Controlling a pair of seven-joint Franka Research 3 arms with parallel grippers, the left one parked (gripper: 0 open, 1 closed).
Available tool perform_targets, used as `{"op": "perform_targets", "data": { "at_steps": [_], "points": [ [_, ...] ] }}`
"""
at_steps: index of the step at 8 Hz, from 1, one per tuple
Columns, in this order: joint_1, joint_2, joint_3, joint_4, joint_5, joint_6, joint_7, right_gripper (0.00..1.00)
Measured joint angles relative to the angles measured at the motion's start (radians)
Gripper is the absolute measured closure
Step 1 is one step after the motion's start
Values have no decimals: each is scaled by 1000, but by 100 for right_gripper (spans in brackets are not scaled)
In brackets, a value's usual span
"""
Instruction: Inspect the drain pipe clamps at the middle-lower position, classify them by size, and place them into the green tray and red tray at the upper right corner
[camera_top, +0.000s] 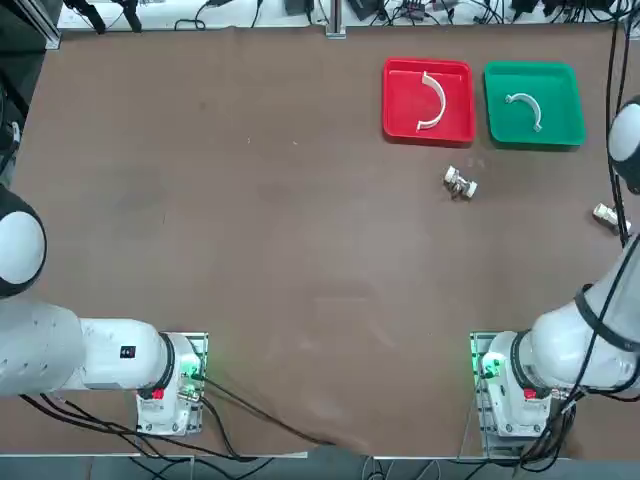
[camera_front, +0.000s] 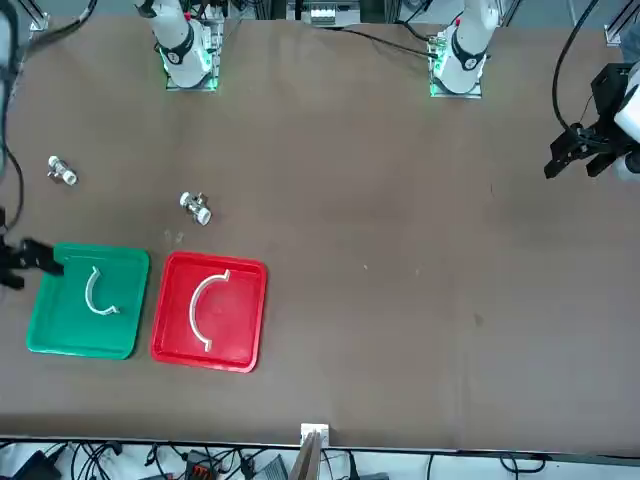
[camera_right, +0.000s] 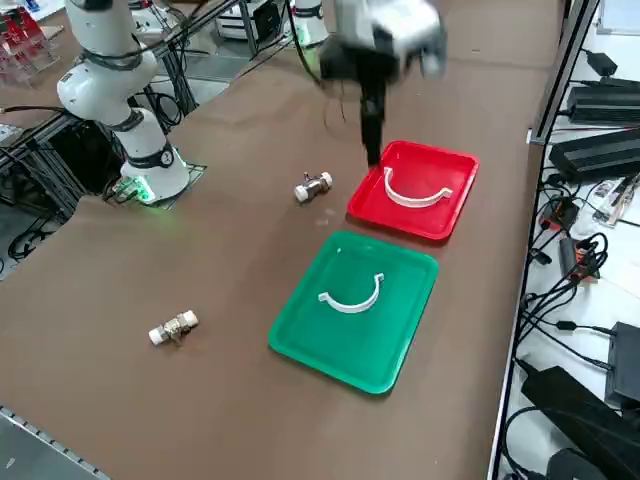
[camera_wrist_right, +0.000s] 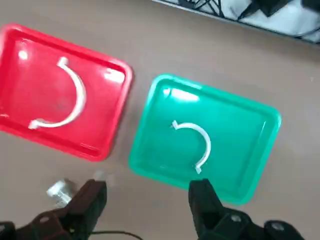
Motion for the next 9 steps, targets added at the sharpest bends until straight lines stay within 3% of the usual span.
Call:
{"op": "perform_targets", "data": {
  "at_steps": [2,5,7,9],
  "points": [
    [39,-144,1,-79,2,-58,128,0],
    [125,-355,-2,-322,-1,-42,241,0],
    [177,-489,-39,-460,-34,-41,246,0],
    [197,-542,-49,-507,-54,-41,278,0]
  ]
}}
